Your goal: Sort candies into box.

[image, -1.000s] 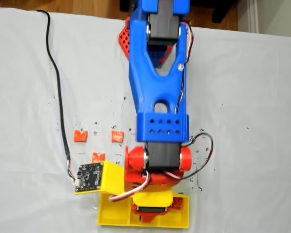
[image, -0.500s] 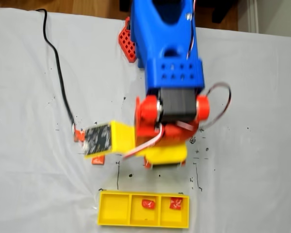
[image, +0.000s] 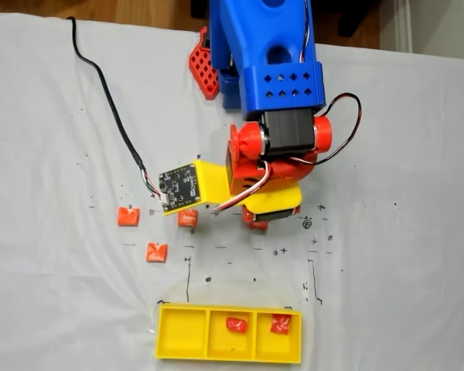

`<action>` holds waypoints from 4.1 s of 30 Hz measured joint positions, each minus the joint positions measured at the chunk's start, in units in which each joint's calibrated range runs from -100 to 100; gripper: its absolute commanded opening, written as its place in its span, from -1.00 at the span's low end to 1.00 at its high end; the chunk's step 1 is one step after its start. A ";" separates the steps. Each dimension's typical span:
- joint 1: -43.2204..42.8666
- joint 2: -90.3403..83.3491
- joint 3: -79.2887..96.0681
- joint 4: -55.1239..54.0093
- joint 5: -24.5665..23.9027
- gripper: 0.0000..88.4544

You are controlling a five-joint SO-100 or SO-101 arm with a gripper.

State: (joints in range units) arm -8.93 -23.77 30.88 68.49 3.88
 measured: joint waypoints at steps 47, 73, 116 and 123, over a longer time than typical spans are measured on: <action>-2.26 16.58 3.25 -8.41 -0.05 -0.35; -4.14 21.32 -0.60 -10.16 -0.24 -0.88; 13.19 19.20 -28.31 -7.06 0.39 -1.00; 13.89 30.46 -39.86 -5.16 -0.10 -1.00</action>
State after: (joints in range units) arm 4.96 6.68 -8.98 63.33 3.79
